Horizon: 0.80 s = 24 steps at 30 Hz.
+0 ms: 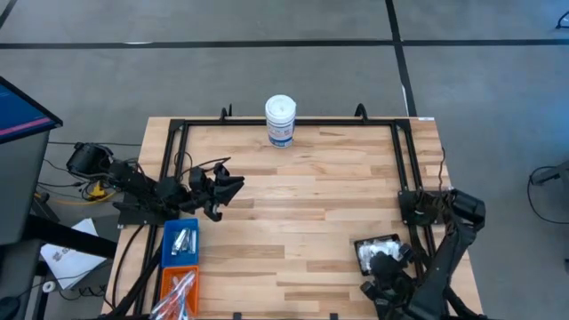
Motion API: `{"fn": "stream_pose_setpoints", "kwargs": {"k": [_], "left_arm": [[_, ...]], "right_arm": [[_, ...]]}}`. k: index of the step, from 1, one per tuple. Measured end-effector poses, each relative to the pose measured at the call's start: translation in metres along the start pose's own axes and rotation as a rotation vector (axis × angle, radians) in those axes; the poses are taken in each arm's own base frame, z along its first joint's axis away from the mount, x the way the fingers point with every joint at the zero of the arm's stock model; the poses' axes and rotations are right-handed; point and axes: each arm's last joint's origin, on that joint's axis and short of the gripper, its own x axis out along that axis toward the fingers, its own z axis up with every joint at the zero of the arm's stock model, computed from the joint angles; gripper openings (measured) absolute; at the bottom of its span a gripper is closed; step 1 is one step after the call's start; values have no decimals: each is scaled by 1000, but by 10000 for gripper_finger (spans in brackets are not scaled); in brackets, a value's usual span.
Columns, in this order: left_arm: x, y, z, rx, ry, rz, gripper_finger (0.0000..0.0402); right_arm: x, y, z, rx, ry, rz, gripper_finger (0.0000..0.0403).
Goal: Pick & Place Travel size toiletries
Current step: Put the white cotton swab pack into the top black bin
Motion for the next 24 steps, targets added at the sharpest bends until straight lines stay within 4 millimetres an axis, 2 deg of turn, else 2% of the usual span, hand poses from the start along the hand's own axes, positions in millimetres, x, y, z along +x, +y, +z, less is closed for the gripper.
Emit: {"fn": "stream_pose_setpoints", "kwargs": {"k": [3, 6, 16, 24], "left_arm": [[0, -1, 0, -7, 4, -21, 76], [0, -1, 0, -10, 5, -23, 76], [0, -1, 0, -9, 4, -22, 76], [0, -1, 0, -10, 4, -22, 76]], "right_arm": [[10, 0, 0, 29, 93, -66, 19], [17, -1, -6, -1, 190, -99, 5], [-12, -22, -17, 33, 175, 22, 1], [-11, -11, -20, 93, 224, 120, 0]]}}
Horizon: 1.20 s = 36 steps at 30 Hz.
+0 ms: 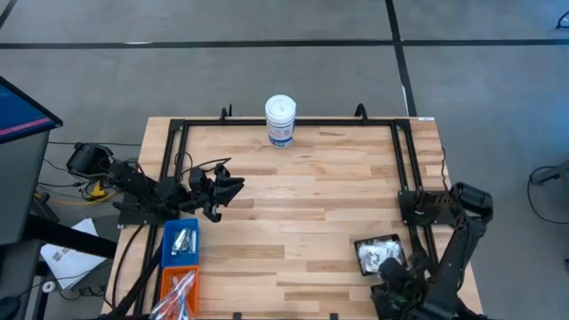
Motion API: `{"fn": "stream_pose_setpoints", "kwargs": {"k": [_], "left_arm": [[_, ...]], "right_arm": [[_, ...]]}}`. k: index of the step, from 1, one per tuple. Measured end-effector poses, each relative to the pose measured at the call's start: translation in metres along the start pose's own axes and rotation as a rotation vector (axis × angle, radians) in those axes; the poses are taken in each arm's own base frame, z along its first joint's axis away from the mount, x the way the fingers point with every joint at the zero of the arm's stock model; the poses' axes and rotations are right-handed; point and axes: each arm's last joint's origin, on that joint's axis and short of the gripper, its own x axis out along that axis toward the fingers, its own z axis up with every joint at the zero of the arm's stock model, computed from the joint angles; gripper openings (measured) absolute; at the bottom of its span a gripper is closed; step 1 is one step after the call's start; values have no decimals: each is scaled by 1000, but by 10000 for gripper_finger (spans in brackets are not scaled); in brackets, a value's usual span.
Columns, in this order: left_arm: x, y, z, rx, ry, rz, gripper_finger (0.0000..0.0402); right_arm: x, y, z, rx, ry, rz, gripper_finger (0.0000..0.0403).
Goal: Pick & Place Travel size toiletries
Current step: Put the white cotton swab pack into the top black bin
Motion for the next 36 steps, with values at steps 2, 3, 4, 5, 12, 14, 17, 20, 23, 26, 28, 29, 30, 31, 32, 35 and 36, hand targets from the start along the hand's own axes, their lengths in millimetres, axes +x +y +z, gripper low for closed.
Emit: {"fn": "stream_pose_setpoints", "kwargs": {"k": [2, 3, 4, 5, 12, 14, 17, 20, 23, 26, 28, 29, 30, 31, 32, 35, 36], "left_arm": [[0, 0, 0, 0, 0, -1, 76], [0, 0, 0, -2, 1, -3, 76], [0, 0, 0, -7, 2, -8, 76], [0, 0, 0, -14, 4, -15, 76], [0, -1, 0, -17, 3, -19, 76], [0, 0, 0, -16, 2, -18, 76], [1, 1, 1, -11, -2, -12, 76], [1, 1, 1, -11, -1, -11, 76], [1, 1, 0, -14, 3, -13, 76], [0, -1, 0, -19, 9, -25, 76], [-1, -2, -1, -22, 12, -31, 76], [-1, -2, -1, -22, 12, -32, 76], [-1, -2, -1, -22, 12, -32, 76], [-1, -2, -1, -22, 13, -32, 76], [-1, -2, -1, -22, 13, -32, 76], [-1, -2, -1, -22, 14, -31, 76], [-1, -2, -1, -22, 14, -32, 76]], "right_arm": [[6, -3, 1, 13, 10, 17, 0], [10, -6, 1, 21, 17, 31, 0], [14, -11, 0, 29, 24, 54, 0], [20, -16, -1, 38, 35, 88, 0], [61, -47, 1, 115, 70, 187, 0], [67, -47, 5, 96, 68, 166, 0], [70, -45, 10, 49, 77, 156, 0], [65, -40, 16, 16, 79, 169, 0], [53, -38, 21, -9, 68, 169, 0], [40, -37, 26, -29, 35, 158, 0], [32, -38, 31, -39, 3, 137, 0], [29, -39, 33, -46, -13, 120, 0], [27, -41, 35, -50, -31, 100, 0], [26, -43, 37, -54, -50, 80, 0], [26, -44, 40, -54, -66, 58, 0], [30, -47, 49, -48, -80, 1, 0], [32, -46, 52, -50, -80, -7, 0]]}}
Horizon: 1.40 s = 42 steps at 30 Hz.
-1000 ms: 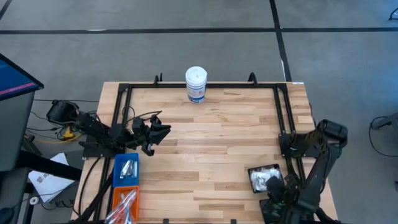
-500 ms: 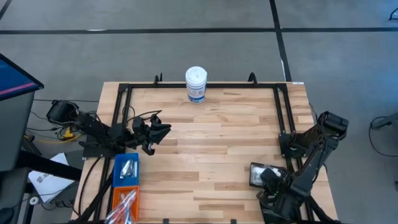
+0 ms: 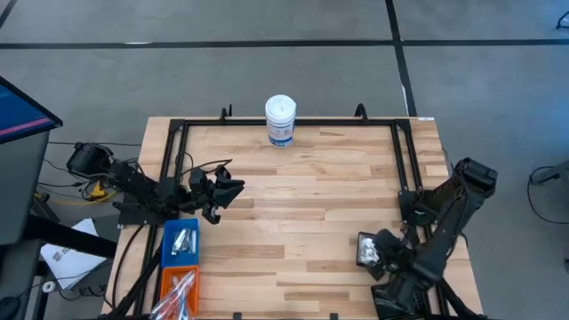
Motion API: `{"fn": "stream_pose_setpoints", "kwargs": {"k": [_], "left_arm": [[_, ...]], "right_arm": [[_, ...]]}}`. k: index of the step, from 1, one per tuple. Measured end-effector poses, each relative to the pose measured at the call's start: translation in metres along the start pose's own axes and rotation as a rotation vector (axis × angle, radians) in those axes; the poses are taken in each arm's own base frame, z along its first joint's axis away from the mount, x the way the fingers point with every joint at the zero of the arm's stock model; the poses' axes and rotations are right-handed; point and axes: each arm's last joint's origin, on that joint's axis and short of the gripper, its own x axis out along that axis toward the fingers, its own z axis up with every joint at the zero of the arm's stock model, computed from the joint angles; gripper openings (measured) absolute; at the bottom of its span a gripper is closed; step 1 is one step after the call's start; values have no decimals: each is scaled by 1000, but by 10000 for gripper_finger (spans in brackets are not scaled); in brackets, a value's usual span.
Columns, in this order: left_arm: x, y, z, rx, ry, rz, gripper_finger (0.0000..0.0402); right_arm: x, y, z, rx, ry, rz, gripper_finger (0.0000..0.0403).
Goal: Pick & Place Travel size toiletries
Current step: Put the white cotton swab pack into the top black bin, then adjust the top black bin
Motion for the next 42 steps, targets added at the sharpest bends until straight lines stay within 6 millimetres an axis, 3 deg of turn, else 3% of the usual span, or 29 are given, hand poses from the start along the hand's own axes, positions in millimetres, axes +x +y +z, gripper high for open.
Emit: {"fn": "stream_pose_setpoints", "kwargs": {"k": [8, 16, 23, 27, 35, 42], "left_arm": [[0, 0, 0, 1, 1, 1, 76], [0, 0, 0, 2, 4, 2, 76], [0, 0, 0, -2, 4, 2, 76], [0, 0, 0, -2, 5, 3, 76], [0, 0, -1, 0, 6, 3, 76], [0, 0, -1, 0, 7, 4, 76]], "right_arm": [[28, 4, 10, -38, 60, -7, 0], [26, 4, 2, -66, 67, 13, 0], [40, 8, -6, -77, 70, -8, 0], [34, 9, -3, -79, 50, -7, 0], [0, 23, 15, -147, -99, 67, 0], [20, 30, 37, -192, -104, 60, 0]]}}
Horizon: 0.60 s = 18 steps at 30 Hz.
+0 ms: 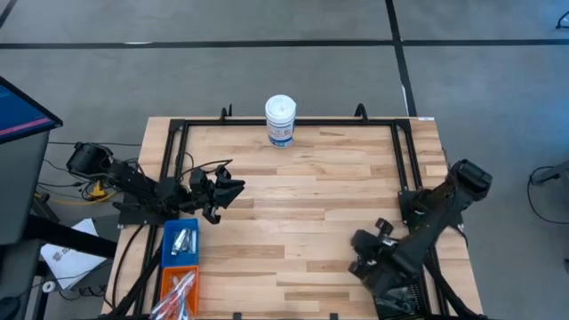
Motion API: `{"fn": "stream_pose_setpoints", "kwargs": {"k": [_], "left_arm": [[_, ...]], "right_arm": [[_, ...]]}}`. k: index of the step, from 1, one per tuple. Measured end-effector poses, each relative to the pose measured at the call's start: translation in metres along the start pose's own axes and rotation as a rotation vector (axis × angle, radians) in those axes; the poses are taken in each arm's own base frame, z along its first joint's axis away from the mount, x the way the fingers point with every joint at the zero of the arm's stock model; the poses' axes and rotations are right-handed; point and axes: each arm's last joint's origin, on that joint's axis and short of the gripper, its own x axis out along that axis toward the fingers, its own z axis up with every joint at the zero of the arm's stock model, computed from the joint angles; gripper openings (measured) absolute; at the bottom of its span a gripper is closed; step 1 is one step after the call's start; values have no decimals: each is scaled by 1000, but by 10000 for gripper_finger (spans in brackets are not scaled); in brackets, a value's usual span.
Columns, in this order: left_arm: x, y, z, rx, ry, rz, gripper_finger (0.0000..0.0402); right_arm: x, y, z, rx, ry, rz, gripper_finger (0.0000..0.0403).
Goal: Pick & Place Travel size toiletries
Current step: Adjust the top black bin
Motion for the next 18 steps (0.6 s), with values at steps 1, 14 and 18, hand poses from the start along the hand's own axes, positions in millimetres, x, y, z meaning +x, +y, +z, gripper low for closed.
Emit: {"fn": "stream_pose_setpoints", "kwargs": {"k": [1, 14, 18], "left_arm": [[0, 0, 0, 0, 0, -1, 76], [0, 0, 0, -1, 3, -13, 76], [0, 0, 0, -5, 3, -14, 76]], "right_arm": [[5, 1, 3, -9, 5, 11, 0], [23, 10, 9, -108, 139, 62, 0], [34, 15, 2, -137, 214, 37, 0]]}}
